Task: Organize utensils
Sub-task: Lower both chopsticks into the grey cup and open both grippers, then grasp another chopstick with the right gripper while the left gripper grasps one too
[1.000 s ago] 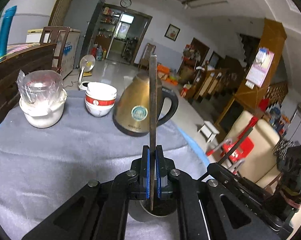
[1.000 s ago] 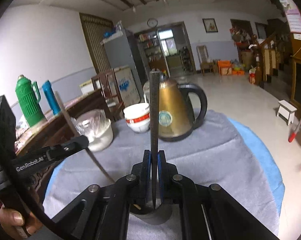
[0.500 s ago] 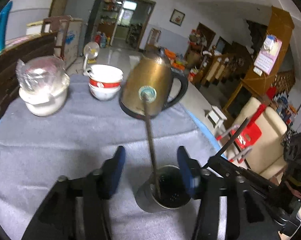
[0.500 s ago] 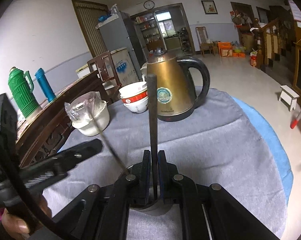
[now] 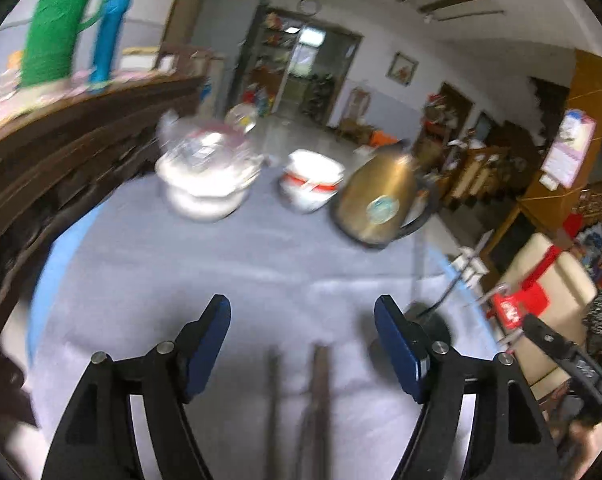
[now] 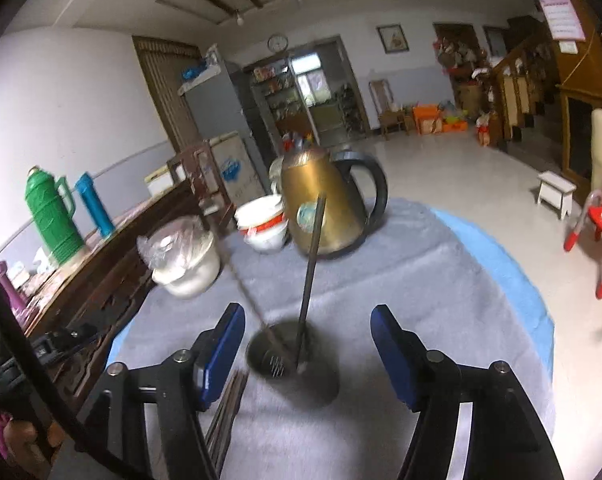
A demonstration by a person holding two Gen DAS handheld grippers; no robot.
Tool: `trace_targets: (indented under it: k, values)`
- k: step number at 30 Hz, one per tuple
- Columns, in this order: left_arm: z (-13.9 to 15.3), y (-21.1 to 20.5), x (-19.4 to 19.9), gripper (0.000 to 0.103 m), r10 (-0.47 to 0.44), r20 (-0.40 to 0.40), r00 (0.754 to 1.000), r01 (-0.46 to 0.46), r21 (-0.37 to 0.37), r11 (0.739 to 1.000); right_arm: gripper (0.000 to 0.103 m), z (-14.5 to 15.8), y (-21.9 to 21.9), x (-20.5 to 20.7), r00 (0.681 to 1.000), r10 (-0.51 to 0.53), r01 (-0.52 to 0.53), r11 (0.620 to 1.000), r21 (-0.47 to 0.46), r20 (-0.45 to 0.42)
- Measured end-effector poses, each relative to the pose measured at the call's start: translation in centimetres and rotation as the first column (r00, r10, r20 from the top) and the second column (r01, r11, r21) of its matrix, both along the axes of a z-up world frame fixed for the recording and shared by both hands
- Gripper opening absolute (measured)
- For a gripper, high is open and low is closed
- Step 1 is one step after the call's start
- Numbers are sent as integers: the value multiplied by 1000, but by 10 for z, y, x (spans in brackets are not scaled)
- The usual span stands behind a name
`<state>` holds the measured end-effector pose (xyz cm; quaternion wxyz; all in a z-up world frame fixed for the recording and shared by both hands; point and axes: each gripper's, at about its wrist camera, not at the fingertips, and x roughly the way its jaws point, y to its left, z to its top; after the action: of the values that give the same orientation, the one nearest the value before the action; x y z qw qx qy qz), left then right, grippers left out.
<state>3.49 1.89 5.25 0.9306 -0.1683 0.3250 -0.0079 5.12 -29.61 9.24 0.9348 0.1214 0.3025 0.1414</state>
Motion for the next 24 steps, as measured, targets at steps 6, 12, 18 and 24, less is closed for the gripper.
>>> trace_targets:
  k: [6,12,18,24]
  values:
    - [-63,29,-21,75,52,-194,980,-55,-10,998,70,-55,38,-13,969,136,-142,990,-17,-205]
    - [-97,28,-34,75,44,-296,954,-45,3,999,66,-104,67,-13,909,211,-205,977,56,-360]
    - [-103,18,-38,75,28,-311,950,-22,24,999,40,-133,97,3,856,258,-249,965,80,-449]
    - [-106,17,-39,75,13,-321,947,-6,22,1000,38,-143,129,16,847,262,-279,960,31,-463]
